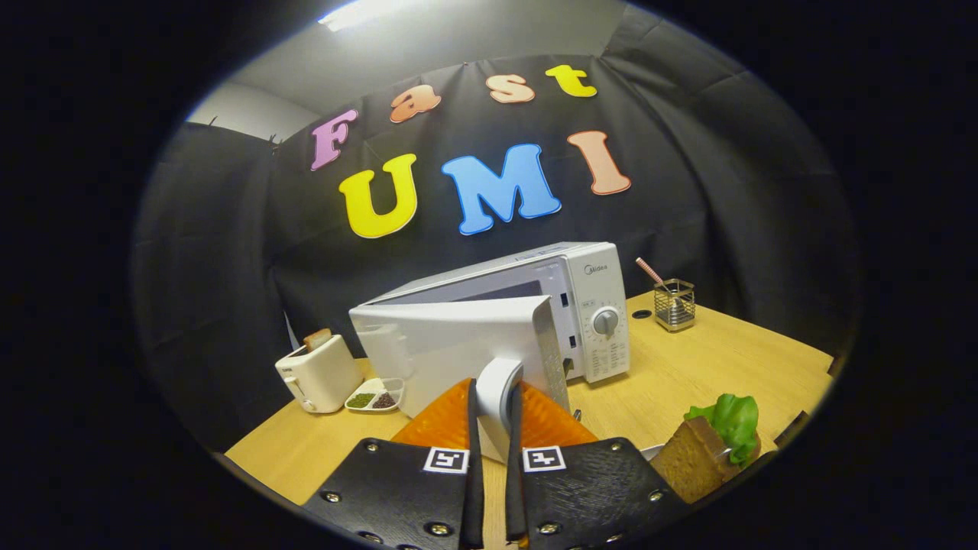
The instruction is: Open the microwave, put the food inside, and close the microwave door.
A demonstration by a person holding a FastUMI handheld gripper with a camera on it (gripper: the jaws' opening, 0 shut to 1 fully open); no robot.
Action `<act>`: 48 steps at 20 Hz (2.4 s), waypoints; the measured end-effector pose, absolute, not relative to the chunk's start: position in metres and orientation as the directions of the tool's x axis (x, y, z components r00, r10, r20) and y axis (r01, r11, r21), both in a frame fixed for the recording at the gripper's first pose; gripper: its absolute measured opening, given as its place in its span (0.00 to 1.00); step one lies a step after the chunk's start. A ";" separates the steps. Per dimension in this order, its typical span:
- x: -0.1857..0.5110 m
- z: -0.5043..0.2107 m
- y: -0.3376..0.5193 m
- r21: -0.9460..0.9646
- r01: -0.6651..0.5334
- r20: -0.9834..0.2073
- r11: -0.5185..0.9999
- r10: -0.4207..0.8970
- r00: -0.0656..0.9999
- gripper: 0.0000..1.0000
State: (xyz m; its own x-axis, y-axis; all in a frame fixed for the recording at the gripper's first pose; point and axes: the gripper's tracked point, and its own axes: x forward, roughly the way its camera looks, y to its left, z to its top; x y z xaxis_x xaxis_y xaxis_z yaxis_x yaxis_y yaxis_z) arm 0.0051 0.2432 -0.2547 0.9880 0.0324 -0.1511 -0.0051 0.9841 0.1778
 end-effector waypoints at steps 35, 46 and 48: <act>-0.094 -0.285 0.454 0.044 -0.349 -0.133 0.936 0.352 0.926 0.15; -0.094 -0.289 0.524 0.007 -0.482 -0.113 0.876 0.479 0.870 0.15; -0.102 -0.288 0.532 0.031 -0.534 -0.136 0.845 0.533 0.835 0.27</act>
State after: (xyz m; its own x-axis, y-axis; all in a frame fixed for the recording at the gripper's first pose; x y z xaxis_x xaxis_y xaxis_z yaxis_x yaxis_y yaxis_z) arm -0.1021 0.5319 -0.2884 0.8351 0.5329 -0.1361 -0.5341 0.8449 0.0309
